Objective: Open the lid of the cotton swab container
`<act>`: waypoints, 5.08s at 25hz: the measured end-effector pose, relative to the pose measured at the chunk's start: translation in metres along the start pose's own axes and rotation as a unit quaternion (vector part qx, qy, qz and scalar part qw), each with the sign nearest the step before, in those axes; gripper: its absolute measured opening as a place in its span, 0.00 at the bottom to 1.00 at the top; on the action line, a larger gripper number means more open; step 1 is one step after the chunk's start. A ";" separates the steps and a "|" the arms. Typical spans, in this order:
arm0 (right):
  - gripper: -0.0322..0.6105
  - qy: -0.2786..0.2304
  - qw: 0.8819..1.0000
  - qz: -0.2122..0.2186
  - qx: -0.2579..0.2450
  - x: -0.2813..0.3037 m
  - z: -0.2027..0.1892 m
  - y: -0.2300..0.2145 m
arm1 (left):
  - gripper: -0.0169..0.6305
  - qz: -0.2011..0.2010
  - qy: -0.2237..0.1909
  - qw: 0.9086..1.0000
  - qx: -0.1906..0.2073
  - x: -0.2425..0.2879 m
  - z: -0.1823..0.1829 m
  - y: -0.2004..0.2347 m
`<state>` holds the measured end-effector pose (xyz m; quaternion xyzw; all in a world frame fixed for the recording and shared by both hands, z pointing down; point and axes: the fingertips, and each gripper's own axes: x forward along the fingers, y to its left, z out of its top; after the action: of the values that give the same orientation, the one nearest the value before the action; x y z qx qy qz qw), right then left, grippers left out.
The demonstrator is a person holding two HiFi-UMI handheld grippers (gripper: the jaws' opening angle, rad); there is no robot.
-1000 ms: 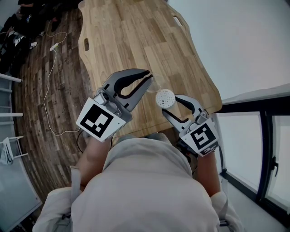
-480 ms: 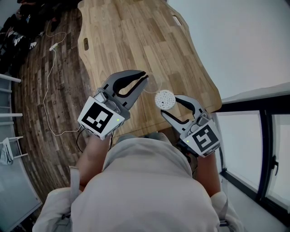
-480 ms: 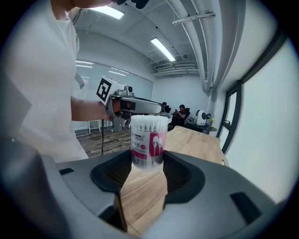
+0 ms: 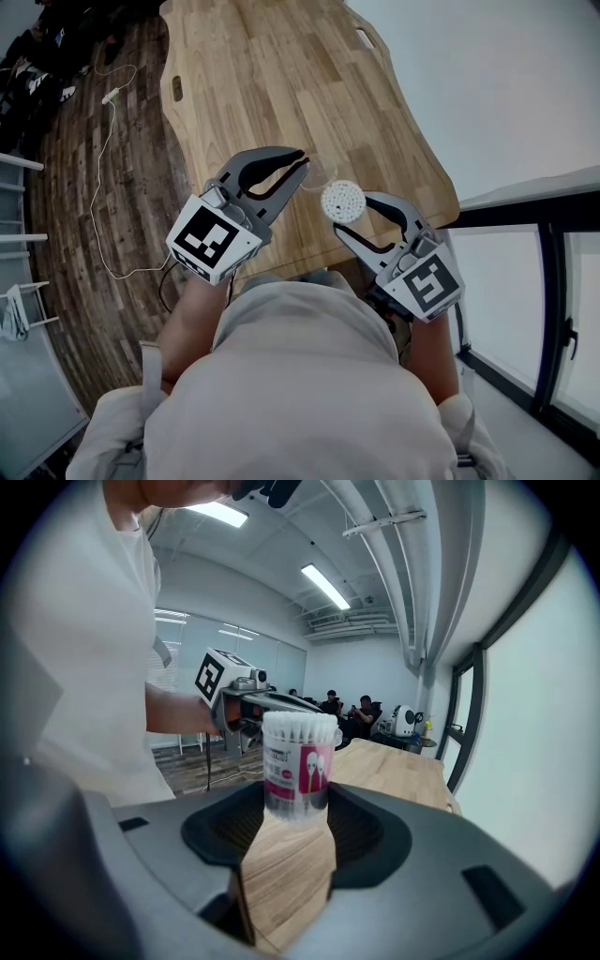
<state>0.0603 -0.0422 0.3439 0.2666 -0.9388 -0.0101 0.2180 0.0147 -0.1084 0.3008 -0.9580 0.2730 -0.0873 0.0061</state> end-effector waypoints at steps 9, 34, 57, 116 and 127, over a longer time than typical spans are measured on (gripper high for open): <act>0.40 0.001 1.000 0.000 0.001 -0.001 -0.001 -0.001 | 0.09 -0.006 0.000 1.000 -0.007 0.001 -0.001 -0.002; 0.40 -0.010 0.997 -0.064 0.041 -0.018 -0.025 -0.045 | 0.05 -0.002 -0.030 0.999 -0.032 -0.002 0.005 0.003; 0.40 -0.034 0.992 -0.092 0.075 -0.031 -0.038 -0.096 | 0.05 0.013 -0.020 0.999 -0.047 0.016 -0.008 0.008; 0.40 -0.015 0.956 -0.164 0.242 0.033 -0.183 -0.221 | 0.05 0.087 0.010 0.990 -0.107 0.029 -0.061 0.045; 0.40 0.042 0.952 -0.180 0.245 0.071 -0.243 -0.238 | 0.05 0.090 0.010 0.988 -0.121 0.033 -0.064 0.056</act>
<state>0.2246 -0.2586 0.5607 0.4765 -0.8389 0.1927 0.1792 0.0025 -0.1710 0.3663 -0.9222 0.3671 -0.0619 -0.1046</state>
